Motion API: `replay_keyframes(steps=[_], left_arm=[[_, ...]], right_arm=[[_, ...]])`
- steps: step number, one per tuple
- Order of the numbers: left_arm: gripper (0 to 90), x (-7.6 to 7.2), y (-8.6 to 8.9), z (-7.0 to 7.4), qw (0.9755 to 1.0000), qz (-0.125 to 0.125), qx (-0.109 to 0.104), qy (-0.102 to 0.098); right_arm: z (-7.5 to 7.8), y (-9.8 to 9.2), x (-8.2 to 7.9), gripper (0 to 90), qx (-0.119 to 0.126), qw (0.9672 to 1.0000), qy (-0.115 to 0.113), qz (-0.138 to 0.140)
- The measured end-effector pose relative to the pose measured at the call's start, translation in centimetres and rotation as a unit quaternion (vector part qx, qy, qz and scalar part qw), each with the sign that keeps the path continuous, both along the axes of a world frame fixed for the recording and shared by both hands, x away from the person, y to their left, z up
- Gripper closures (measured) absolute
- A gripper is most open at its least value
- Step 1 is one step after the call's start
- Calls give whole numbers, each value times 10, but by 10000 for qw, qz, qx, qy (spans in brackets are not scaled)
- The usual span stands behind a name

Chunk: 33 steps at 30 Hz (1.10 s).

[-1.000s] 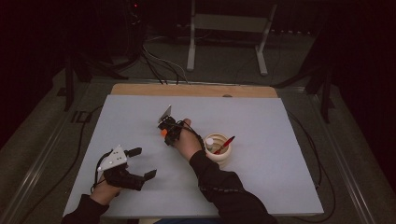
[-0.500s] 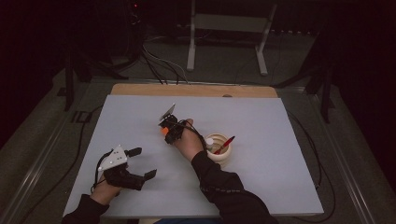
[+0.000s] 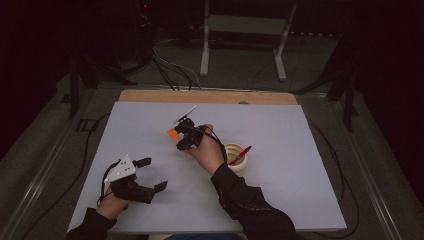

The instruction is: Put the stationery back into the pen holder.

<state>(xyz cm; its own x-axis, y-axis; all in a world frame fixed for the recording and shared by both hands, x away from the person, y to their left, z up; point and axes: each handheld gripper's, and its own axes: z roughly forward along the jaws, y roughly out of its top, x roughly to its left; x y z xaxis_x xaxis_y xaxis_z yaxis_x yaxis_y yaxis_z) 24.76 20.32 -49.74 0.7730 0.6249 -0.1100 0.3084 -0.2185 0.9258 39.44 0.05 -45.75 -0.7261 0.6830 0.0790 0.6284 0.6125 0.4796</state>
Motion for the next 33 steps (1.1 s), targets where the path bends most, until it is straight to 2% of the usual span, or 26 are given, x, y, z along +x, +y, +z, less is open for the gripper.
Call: replay_keyframes(steps=[6,9,16,20,22,24,33], left_arm=[[12,0,0,1,10000,-12,-51,26],[12,0,0,2,10000,-6,-57,39],[12,0,-1,6,9999,11,-155,59],[12,-1,-2,9,9997,-2,-224,69],[12,-2,-3,11,9997,22,-250,80],[12,-2,-4,13,9996,20,-279,80],[12,-4,-9,33,9980,342,-517,123]], right_arm=[[15,-13,-8,646,448,9989,7,115],[20,-17,-12,646,540,9984,-30,151],[37,-39,-30,646,1035,9938,-191,363],[44,-49,-42,646,1185,9912,-318,498],[46,-54,-47,646,1325,9889,-364,572],[47,-60,-52,646,1374,9880,-449,537],[51,-86,-72,646,1607,9822,-789,562]])
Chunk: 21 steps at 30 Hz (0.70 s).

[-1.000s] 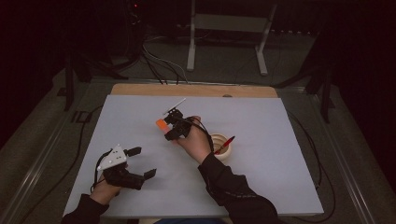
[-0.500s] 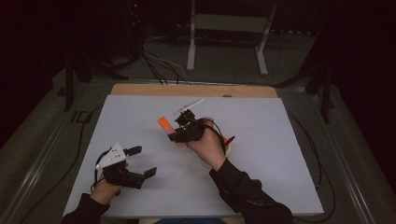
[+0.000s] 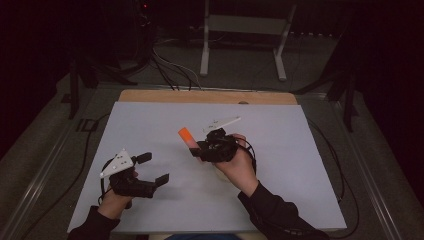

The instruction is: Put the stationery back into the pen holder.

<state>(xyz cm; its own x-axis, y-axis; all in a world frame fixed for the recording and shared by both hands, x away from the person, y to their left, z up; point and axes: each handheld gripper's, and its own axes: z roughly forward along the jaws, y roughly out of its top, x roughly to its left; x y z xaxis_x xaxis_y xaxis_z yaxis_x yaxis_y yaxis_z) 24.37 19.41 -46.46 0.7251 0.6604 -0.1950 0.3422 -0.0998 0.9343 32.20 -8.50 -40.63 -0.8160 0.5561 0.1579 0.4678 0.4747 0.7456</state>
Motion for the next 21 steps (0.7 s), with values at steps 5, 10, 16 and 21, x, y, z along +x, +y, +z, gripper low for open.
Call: replay_keyframes(steps=[5,10,16,21], left_arm=[[13,-2,-6,14,9997,180,-133,-83],[13,0,-18,25,9993,235,-258,-93],[13,9,-37,28,9977,408,-542,88],[27,16,-45,25,9960,541,-670,227]], right_arm=[[-4,-8,-12,646,-49,9997,-213,-86],[-13,-18,-22,645,-6,9988,-423,-247],[-28,-24,-36,645,-31,9966,-735,-365],[-35,-27,-43,645,10,9958,-829,-388]])
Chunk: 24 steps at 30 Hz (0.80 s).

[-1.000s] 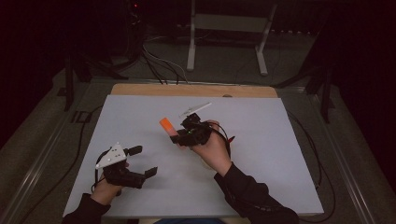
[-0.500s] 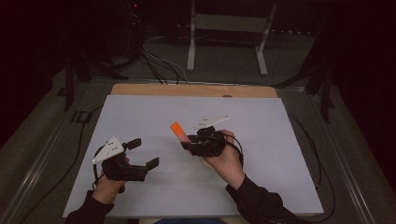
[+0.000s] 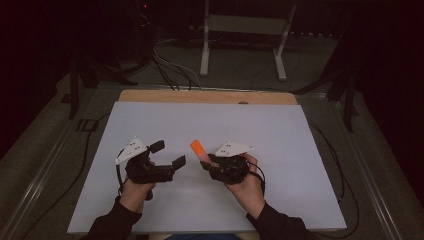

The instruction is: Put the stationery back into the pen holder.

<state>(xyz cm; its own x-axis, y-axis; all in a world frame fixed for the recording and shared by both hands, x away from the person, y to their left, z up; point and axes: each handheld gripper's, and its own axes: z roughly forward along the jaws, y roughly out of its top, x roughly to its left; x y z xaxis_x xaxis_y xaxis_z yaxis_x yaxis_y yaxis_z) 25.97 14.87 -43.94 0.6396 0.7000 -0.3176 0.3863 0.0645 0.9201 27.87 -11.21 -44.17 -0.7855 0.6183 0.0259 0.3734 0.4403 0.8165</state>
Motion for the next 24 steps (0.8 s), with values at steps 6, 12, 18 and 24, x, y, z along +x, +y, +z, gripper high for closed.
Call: replay_keyframes(steps=[6,12,18,24], left_arm=[[33,4,-12,-3,9996,-160,-52,230],[50,5,-28,-3,9993,-250,4,278],[169,5,-34,-7,9992,-172,-157,322],[362,7,-38,-10,9989,-202,-235,340]], right_arm=[[-1,-2,-6,645,54,9998,-192,5],[-5,-1,-12,645,46,9993,-371,82],[-5,1,-14,645,66,9991,-421,80],[-5,2,-14,645,75,9989,-451,106]])
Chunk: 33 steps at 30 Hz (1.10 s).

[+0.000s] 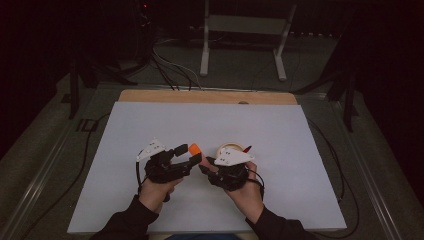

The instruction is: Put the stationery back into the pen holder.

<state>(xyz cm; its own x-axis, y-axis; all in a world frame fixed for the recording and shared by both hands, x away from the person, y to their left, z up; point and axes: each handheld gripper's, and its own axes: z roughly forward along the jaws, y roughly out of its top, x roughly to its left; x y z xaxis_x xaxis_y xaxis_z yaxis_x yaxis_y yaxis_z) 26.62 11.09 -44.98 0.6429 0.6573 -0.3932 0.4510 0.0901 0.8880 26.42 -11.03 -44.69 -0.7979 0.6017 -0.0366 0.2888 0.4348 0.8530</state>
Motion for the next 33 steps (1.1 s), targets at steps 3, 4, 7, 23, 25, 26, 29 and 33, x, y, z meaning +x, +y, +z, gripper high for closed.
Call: replay_keyframes(steps=[3,4,7,23,25,26,29,33], left_arm=[[444,2,-2,-1,10000,-38,-40,61],[471,3,-3,-2,9999,-54,-49,77],[554,5,-2,-4,9997,-12,-110,205],[725,6,-1,-2,9986,-185,-416,278],[727,5,-2,0,9990,-210,-343,182],[728,4,-2,1,9992,-230,-311,142],[729,2,-4,7,9994,-288,-151,-100],[729,-2,-6,16,9984,-374,-9,-414]], right_arm=[[0,1,-1,645,-37,10000,-19,22],[0,2,-1,645,-38,10000,-14,30],[-1,3,0,645,-53,10000,18,28],[-1,4,1,644,-79,10000,4,38],[0,4,1,641,-80,10000,-40,44],[1,4,1,637,-65,10000,-37,56],[3,2,1,611,-9,10000,-13,71],[3,-1,3,531,107,9999,92,43]])
